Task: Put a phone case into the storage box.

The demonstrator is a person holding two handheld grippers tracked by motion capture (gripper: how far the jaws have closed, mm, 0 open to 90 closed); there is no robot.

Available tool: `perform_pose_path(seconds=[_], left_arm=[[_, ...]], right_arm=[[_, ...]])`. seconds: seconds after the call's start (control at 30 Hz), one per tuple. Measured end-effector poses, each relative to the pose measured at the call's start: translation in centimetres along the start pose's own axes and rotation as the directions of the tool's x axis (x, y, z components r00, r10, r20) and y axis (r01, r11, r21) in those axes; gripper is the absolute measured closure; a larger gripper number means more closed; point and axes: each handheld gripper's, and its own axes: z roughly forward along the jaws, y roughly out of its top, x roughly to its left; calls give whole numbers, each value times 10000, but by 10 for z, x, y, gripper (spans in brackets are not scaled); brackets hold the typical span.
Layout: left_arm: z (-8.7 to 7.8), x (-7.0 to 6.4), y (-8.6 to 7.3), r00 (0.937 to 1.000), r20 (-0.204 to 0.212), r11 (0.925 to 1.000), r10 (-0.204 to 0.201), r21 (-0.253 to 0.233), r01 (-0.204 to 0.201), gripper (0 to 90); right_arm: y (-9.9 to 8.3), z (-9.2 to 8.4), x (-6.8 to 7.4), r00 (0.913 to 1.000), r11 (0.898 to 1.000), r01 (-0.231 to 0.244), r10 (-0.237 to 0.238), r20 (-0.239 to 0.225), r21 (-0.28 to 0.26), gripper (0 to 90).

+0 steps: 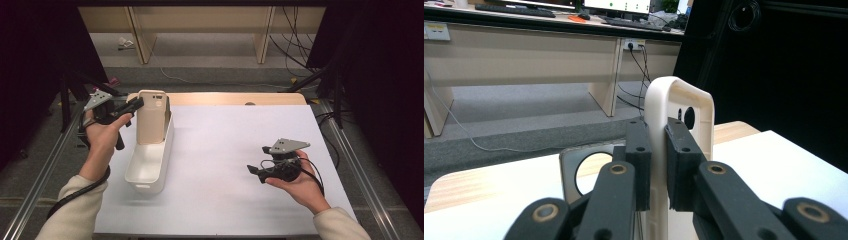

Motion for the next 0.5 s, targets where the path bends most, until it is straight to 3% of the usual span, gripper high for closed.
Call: perform_pose_path(seconds=[0.5], left_arm=[[9, 9, -6, 9998, -136, 9999, -170, 12, 170, 820]], right_arm=[[0, 0, 0, 10000, 10000, -5, 5, -20, 19, 164]])
